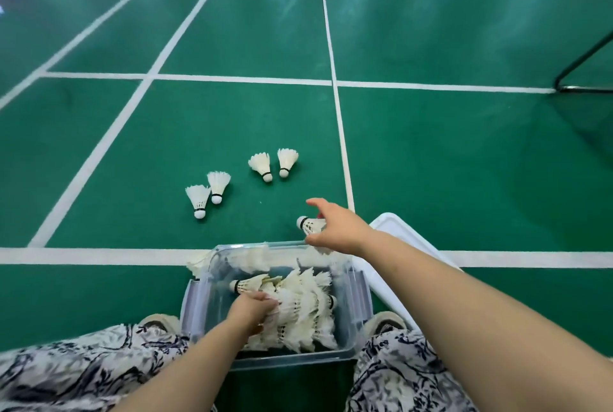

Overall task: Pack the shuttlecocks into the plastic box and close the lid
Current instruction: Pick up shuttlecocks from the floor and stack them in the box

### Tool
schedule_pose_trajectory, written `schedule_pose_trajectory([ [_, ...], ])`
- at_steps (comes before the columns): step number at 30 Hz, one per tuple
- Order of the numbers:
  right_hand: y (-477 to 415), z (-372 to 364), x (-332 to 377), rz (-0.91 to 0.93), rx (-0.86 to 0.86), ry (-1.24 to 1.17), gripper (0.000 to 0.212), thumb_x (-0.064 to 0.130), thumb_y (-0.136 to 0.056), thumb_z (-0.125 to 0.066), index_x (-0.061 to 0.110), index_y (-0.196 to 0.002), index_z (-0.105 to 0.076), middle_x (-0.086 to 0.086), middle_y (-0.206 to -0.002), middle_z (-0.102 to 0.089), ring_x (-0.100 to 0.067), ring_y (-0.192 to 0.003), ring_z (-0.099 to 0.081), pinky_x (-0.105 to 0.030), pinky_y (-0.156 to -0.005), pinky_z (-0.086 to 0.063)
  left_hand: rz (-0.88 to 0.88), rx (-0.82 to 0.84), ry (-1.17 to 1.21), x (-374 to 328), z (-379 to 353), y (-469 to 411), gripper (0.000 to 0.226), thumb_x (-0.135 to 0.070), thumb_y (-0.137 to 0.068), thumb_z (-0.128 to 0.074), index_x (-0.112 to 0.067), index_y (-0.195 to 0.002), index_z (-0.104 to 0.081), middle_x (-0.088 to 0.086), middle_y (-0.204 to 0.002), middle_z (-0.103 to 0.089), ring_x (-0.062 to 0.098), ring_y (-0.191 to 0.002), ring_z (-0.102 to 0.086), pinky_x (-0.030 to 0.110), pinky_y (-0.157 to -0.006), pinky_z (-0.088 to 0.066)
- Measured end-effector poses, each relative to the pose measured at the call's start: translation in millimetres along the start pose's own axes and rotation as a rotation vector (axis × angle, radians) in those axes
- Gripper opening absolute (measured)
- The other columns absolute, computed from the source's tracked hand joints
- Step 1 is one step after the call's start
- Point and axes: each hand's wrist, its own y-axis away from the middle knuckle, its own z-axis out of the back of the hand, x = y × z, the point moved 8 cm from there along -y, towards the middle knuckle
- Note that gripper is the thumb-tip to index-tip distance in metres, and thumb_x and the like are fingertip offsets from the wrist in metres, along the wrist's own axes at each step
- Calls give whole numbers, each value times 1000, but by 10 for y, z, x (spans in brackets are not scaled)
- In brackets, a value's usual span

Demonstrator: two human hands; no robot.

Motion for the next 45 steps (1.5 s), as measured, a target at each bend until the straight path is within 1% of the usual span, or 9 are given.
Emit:
schedule_pose_trajectory([
  [10,-130,-69,67,-19,-3,-177,71,33,-79,-63,28,-142,-30,-6,-130,-52,-22,-97,-56,-29,-84,-44,-58,25,-269,-143,84,-71,34,-33,-88,-61,-9,-112,-65,7,-92,-64,20,-80,-56,28,-66,-44],
  [14,-97,-93,181,-13,8,-257,57,36,-83,-61,27,-137,-42,-5,-134,-50,-23,-112,-55,-30,-90,-44,-228,-253,-627,-494,337,120,52,-47,-84,-60,-12,-122,-52,8,-122,-60,25,-107,-59,33,-85,-48],
  [16,-77,-131,247,-29,24,-299,52,38,-86,-58,25,-135,-46,-5,-136,-50,-22,-118,-52,-31,-95,-41,-371,-350,-580,-692,420,285,54,-46,-81,-65,-15,-122,-49,6,-124,-55,23,-107,-58,34,-85,-48],
  [21,-36,-249,375,-95,17,-401,46,43,-90,-51,21,-132,-50,-4,-134,-53,-19,-102,-52,-31,-83,-46,-616,-135,-402,-921,205,667,48,-43,-79,-68,-19,-117,-52,-2,-99,-57,16,-88,-59,33,-82,-50],
  [25,19,-404,583,-67,111,-315,47,48,-94,-42,16,-127,-54,-4,-123,-58,-19,-101,-52,-33,-90,-46,-585,-182,-221,-945,312,812,25,-38,-90,-55,-19,-107,-53,-1,-92,-61,19,-86,-61,35,-78,-49],
  [29,148,-690,754,-127,281,-396,54,52,-95,-37,10,-125,-52,-8,-110,-51,-20,-93,-52,-35,-81,-52,-538,-375,-361,-969,635,783,22,-24,-96,-43,-9,-85,-54,16,-93,-63,33,-95,-57,35,-71,-36],
  [35,179,-796,728,-118,372,-277,60,55,-95,-33,15,-139,-38,-3,-145,-37,-26,-116,-57,-24,-64,-49,-380,-352,-704,-901,998,536,31,-1,-85,-43,-6,-112,-58,19,-112,-66,34,-102,-62,35,-83,-51],
  [40,112,-742,534,-146,335,-260,59,55,-94,-34,13,-134,-43,-9,-136,-48,-21,-95,-57,-30,-78,-47,-250,-244,-835,-635,796,426,52,5,-83,-57,-1,-133,-41,18,-121,-63,31,-108,-62,35,-89,-51],
  [45,83,-764,413,-144,328,-241,57,52,-95,-34,12,-135,-45,-8,-134,-50,-20,-94,-55,-26,-71,-46,-231,-267,-739,-475,485,457,48,2,-93,-33,1,-140,-24,23,-130,-54,34,-120,-53,37,-94,-43],
])
